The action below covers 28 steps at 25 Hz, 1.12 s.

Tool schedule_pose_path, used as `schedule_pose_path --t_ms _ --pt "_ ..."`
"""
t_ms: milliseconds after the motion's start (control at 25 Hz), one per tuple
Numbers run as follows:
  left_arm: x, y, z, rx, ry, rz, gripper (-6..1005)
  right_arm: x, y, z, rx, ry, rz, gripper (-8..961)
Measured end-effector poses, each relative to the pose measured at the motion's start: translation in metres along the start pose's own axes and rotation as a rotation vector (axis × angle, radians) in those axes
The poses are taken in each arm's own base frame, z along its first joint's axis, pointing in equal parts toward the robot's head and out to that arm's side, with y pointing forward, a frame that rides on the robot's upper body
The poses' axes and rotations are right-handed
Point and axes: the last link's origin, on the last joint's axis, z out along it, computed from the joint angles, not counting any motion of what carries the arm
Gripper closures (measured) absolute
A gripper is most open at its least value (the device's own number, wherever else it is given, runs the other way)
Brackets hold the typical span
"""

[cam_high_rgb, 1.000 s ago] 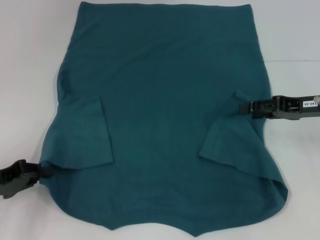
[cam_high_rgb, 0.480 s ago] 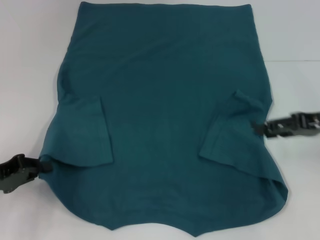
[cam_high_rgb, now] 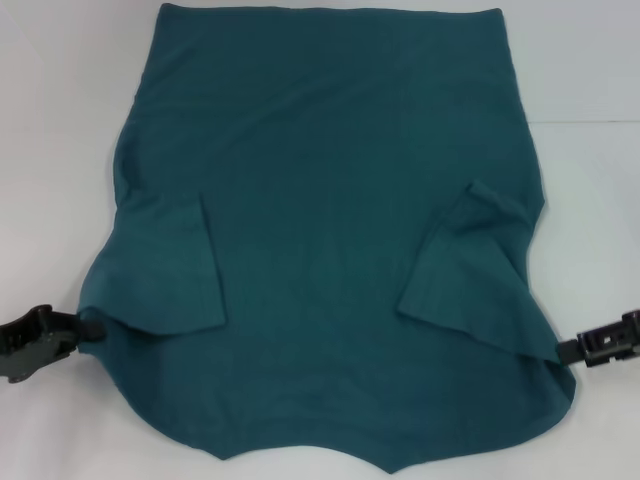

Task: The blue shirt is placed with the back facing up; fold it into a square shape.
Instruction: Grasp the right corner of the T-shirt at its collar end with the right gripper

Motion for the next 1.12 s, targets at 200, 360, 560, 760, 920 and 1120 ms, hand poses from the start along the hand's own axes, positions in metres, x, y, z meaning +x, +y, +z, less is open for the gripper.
schedule_pose_path --t_ms 200,360,560,760,920,1120 --pt "0.0 0.0 0.001 0.001 0.001 -0.002 959 0.003 -0.002 0.002 0.015 0.015 -0.001 397" --pt "0.0 0.0 0.001 0.001 0.001 -0.003 958 0.005 -0.004 0.003 0.018 0.02 0.004 400" --pt "0.0 -0.001 0.001 0.002 0.002 -0.004 957 0.007 -0.003 0.01 0.025 0.032 0.006 403" --pt "0.0 -0.001 0.001 0.003 0.003 -0.004 956 0.005 -0.001 0.017 0.038 0.052 -0.005 407" --pt "0.001 -0.001 0.001 0.003 0.006 -0.006 955 0.003 0.001 0.022 0.045 0.058 -0.007 410" --pt "0.001 -0.001 0.0 0.004 0.01 -0.007 953 0.001 0.003 0.03 0.059 0.069 -0.009 414"
